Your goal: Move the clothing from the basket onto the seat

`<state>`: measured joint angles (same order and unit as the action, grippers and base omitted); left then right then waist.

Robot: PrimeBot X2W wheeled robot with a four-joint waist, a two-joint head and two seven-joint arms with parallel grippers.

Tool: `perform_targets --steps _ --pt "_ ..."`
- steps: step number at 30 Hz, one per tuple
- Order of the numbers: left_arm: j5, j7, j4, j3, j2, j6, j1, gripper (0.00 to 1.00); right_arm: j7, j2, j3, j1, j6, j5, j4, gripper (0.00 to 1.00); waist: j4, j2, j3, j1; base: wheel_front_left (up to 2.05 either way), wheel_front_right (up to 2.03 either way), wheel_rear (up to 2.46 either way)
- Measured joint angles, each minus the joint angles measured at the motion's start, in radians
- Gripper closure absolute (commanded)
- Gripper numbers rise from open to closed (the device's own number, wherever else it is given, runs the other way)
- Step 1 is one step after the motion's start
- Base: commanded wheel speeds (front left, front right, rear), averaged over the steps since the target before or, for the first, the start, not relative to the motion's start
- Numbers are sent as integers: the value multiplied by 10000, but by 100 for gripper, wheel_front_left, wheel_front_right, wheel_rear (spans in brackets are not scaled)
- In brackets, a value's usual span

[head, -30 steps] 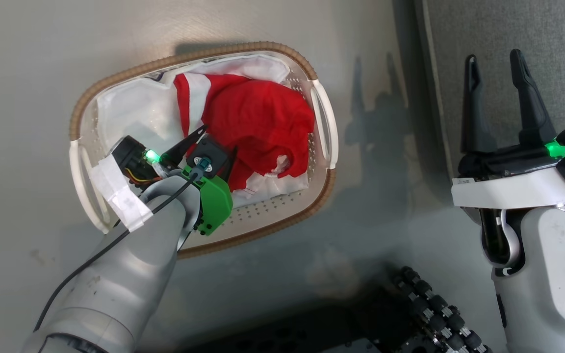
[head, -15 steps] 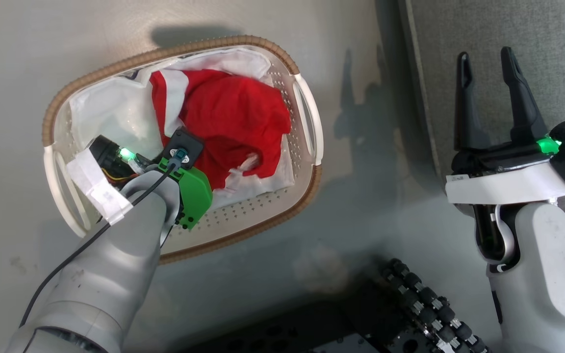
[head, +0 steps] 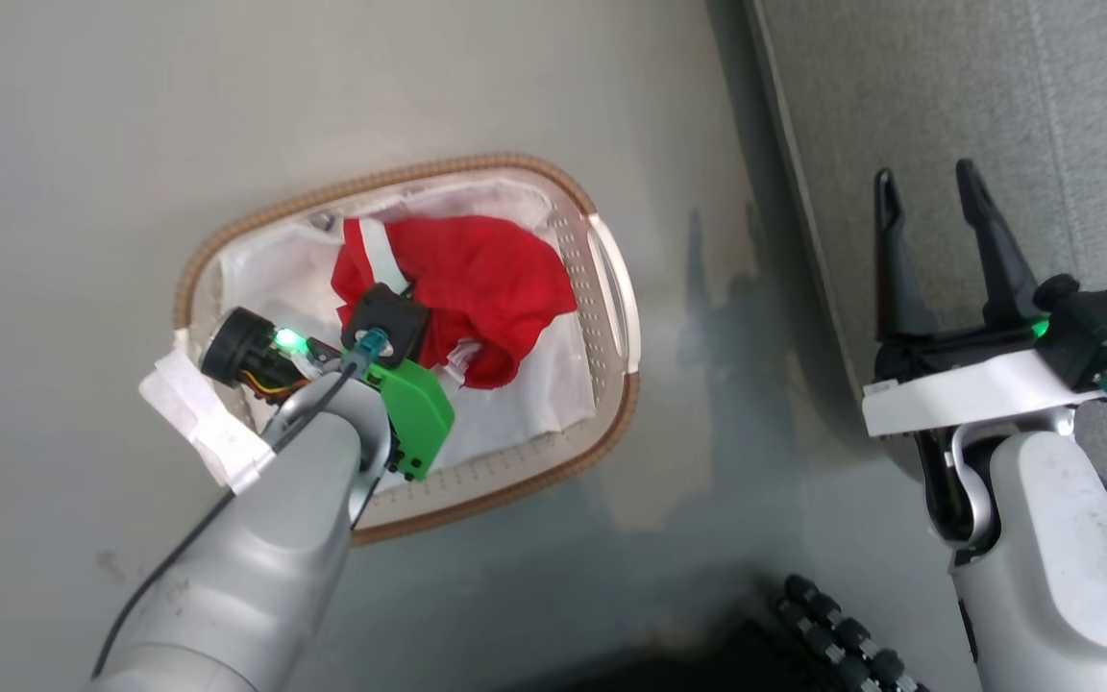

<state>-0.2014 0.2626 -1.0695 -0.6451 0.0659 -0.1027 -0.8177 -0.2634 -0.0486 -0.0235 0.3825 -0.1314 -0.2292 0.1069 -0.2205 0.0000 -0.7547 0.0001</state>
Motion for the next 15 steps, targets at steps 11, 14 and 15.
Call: perform_targets --steps 11,14,15 --pt "-253 13 1733 15 46 -151 1535 100 0 8 151 -976 0 658 863 0 505 0 2365 -1 0 0 0" --pt "-288 12 2100 15 151 -196 1777 100 0 6 184 -1348 0 769 1068 0 665 0 3067 -1 0 0 0" --pt "-313 13 2253 17 176 -199 1816 100 0 6 194 -1486 0 813 1135 0 725 0 3316 -1 0 0 0"
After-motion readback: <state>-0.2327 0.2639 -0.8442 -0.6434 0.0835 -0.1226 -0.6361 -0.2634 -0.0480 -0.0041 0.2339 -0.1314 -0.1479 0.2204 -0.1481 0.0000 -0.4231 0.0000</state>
